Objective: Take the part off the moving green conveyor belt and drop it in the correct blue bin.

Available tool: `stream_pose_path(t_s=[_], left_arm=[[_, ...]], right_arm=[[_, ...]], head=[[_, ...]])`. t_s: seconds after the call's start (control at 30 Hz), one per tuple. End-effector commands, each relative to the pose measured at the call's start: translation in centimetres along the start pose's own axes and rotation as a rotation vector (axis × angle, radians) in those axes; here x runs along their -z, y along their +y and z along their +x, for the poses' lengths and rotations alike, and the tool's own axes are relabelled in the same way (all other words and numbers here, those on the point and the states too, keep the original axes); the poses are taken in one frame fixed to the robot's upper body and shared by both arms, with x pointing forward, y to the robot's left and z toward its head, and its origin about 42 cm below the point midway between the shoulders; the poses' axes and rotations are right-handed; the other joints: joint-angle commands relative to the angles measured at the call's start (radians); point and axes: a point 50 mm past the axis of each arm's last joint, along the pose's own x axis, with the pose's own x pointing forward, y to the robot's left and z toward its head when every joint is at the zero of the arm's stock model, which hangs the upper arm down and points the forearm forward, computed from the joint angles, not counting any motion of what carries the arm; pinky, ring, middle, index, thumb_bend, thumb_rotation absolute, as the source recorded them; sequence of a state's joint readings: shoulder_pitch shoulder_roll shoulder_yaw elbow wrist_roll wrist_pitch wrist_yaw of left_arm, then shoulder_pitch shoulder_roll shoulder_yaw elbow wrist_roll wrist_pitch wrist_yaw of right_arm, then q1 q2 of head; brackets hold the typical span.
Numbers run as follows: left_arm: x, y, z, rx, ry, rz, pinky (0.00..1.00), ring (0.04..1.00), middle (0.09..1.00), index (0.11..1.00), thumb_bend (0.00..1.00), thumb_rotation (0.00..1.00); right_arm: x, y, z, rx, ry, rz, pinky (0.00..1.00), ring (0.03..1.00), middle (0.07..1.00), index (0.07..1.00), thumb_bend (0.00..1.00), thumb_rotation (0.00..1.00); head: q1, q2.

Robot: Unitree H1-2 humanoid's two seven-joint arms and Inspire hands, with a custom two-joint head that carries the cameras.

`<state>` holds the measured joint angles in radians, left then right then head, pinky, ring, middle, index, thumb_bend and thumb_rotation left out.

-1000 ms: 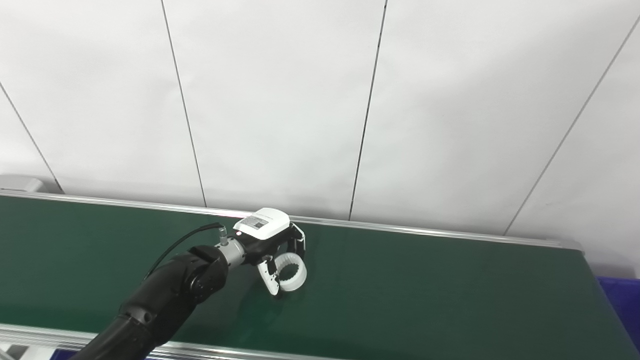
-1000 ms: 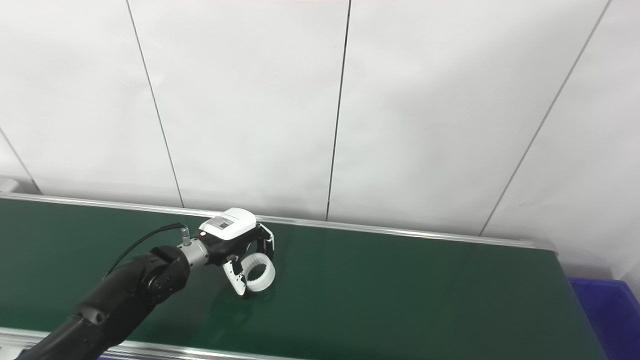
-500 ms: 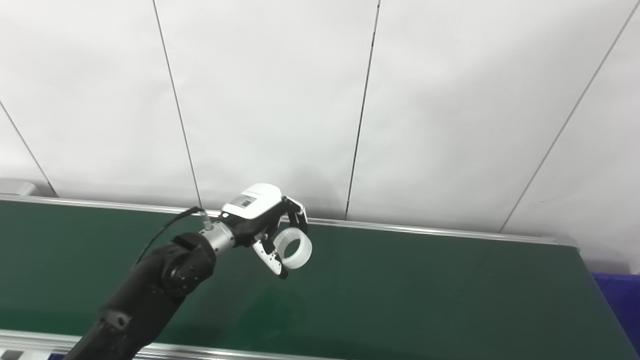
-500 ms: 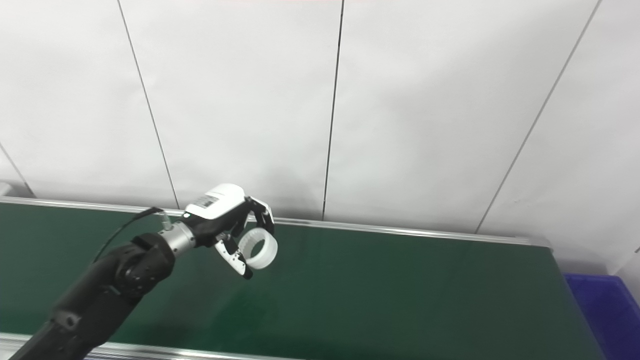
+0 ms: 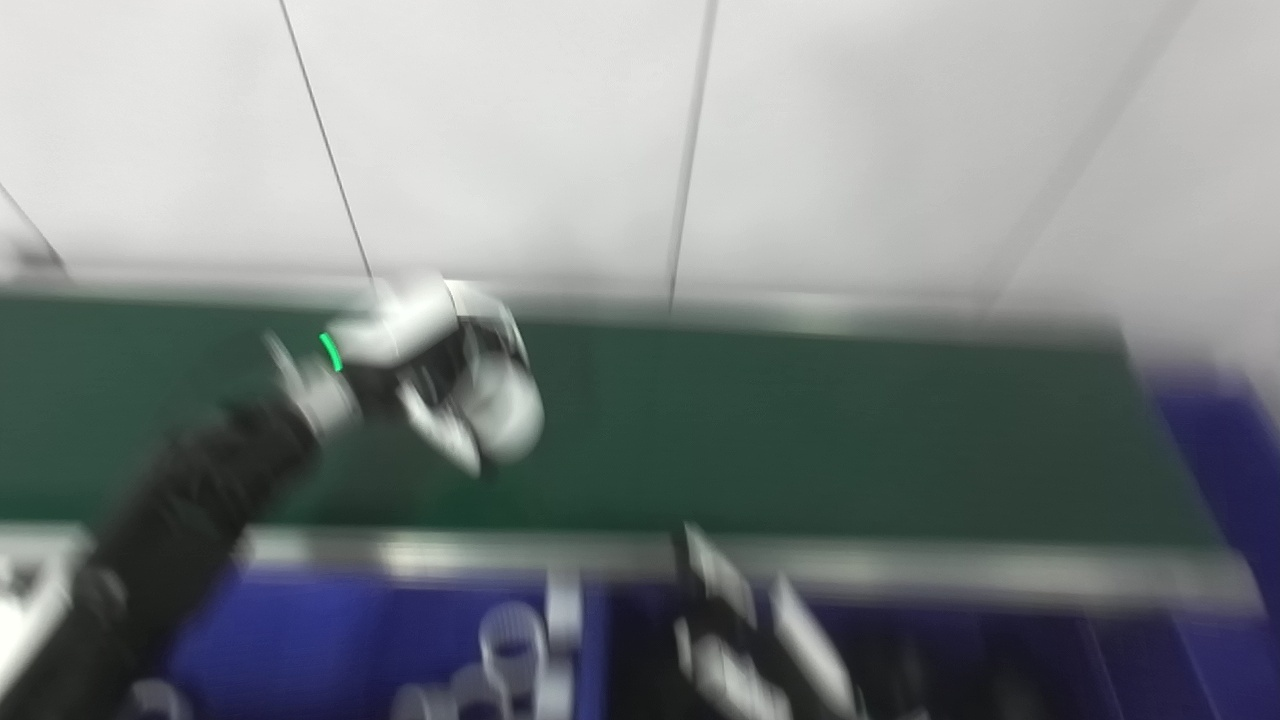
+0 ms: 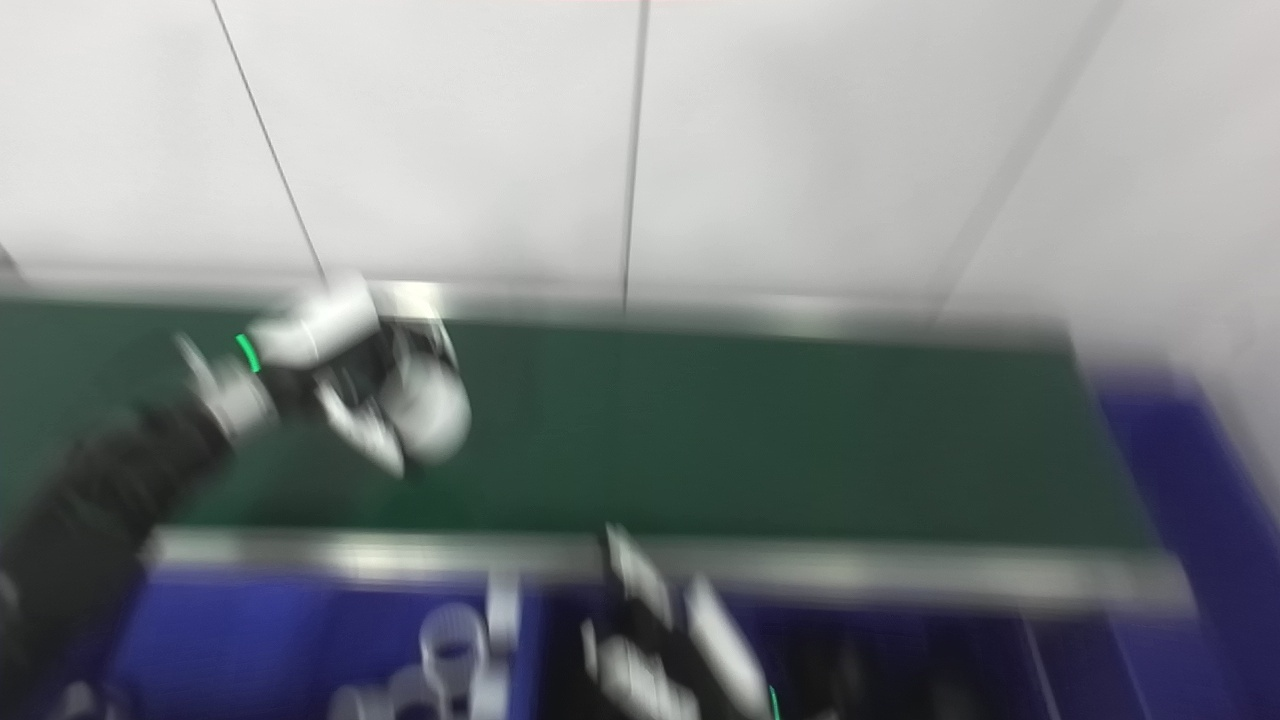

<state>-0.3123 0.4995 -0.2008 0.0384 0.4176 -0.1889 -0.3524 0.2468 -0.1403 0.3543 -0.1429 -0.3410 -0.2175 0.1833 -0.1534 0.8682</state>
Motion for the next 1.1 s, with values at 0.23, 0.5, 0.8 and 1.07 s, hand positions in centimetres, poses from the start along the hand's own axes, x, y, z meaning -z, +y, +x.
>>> stream_pose_path(t_s=[0.23, 0.5, 0.8, 1.07], left_arm=[[-1.1, -3.0, -0.8, -0.008, -0.048, -0.090, 0.16, 0.205, 0.473, 0.211, 0.54, 0.00], [-1.8, -4.7, -2.8, 0.003, -0.045, -0.165, 0.17, 0.205, 0.473, 0.222, 0.54, 0.00], [-2.9, -6.8, -5.9, 0.050, 0.006, -0.221, 0.21, 0.236, 0.473, 0.226, 0.54, 0.00], [-3.7, -8.3, -8.5, 0.095, 0.052, -0.290, 0.18, 0.227, 0.473, 0.223, 0.54, 0.00]], right_arm=[[-2.2, -0.8, 0.0, 0.038, -0.030, -0.018, 0.84, 0.918, 0.972, 0.955, 0.42, 1.00], [-2.5, -0.9, -0.3, 0.052, -0.026, -0.013, 0.87, 0.934, 0.969, 0.956, 0.43, 1.00], [-2.5, -1.0, -0.4, 0.052, -0.019, -0.012, 0.86, 0.925, 0.968, 0.956, 0.44, 1.00], [-2.5, -1.0, -0.3, 0.050, -0.018, -0.012, 0.86, 0.925, 0.965, 0.954, 0.44, 1.00]], head=[[0.002, 0.012], [0.015, 0.026], [0.036, 0.036], [0.044, 0.042]])
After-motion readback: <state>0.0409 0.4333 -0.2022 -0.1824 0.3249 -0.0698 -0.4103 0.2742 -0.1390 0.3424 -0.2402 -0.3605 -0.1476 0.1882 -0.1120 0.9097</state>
